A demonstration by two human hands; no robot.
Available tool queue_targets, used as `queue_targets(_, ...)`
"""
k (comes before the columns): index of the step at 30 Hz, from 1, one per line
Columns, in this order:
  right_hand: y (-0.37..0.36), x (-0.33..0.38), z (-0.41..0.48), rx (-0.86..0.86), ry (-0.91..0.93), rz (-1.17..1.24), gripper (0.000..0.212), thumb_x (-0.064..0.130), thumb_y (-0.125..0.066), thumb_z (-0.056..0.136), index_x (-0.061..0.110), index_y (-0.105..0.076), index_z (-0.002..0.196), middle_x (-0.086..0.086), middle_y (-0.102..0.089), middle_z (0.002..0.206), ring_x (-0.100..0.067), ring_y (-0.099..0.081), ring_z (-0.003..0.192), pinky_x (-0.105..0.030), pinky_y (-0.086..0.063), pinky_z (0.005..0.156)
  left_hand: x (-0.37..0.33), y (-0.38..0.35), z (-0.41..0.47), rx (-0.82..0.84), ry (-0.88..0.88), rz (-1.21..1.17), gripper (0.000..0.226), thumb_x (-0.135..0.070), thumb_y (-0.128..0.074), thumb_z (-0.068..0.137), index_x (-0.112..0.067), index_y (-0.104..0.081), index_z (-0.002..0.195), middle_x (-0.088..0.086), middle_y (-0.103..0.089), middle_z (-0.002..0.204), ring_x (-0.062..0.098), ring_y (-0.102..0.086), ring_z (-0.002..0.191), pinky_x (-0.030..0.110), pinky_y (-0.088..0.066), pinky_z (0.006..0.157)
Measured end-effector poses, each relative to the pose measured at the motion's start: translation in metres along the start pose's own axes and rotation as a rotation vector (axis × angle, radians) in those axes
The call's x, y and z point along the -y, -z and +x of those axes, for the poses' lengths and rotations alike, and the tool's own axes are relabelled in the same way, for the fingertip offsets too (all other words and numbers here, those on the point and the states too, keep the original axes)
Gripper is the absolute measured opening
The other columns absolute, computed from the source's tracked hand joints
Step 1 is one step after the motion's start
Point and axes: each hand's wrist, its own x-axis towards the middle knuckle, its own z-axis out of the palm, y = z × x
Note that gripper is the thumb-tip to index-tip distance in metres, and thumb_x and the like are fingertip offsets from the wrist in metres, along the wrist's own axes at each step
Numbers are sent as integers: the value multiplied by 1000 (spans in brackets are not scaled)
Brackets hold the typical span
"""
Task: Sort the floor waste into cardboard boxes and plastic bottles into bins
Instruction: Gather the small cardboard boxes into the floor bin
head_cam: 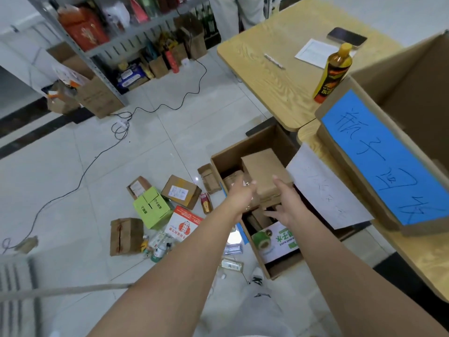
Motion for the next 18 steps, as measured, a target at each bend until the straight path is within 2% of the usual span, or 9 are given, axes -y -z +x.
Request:
queue_targets(2,-5,-10,2,22,-24,-41,77,44,-63,92,23,-23,154,-9,-33,154,-36,-25,145,-60,-32,112,5,-2,3,2,22,-4,58,-35,-44,101,-24,-19,152,1,-28,156,21,-33,139,31,-29,103)
queue_targets(4,-8,-19,8,50,-31,-55,88,45,-69,87,29,-17,155,-9,-30,157,-37,-28,144,-61,-36,107,8,0,4,2,44,-12,61,-35,-44,101,-22,-17,153,2,-25,158,23,-27,143,36,-26,112)
queue_targets(9,-16,-28,15,105,-20,-110,100,52,-81,65,38,-29,149,-4,-38,153,-34,-37,139,-62,-47,94,13,11,5,2,61,-28,59,-33,-43,102,-21,-17,154,2,-21,160,23,-24,145,36,-25,114)
queue_targets(12,-24,-27,8,120,-18,-137,85,48,-78,72,42,-35,145,-4,-39,152,-35,-37,138,-60,-48,94,19,22,5,-6,71,-42,56,-32,-42,102,-21,-20,153,2,-26,158,23,-27,143,36,-28,112)
queue_targets(15,-35,-31,3,97,-18,-149,81,43,-75,82,42,-29,149,-4,-32,156,-35,-29,144,-57,-48,97,23,35,-3,-28,79,-71,52,-32,-42,102,-22,-26,151,1,-29,157,22,-29,143,39,-28,114)
queue_targets(18,-53,-43,-1,85,-1,-171,77,38,-69,89,36,-25,152,-4,-31,157,-31,-29,144,-48,-52,82,32,53,-13,-37,89,-110,49,-31,-42,101,-25,-31,149,-3,-32,154,21,-32,141,39,-29,114)
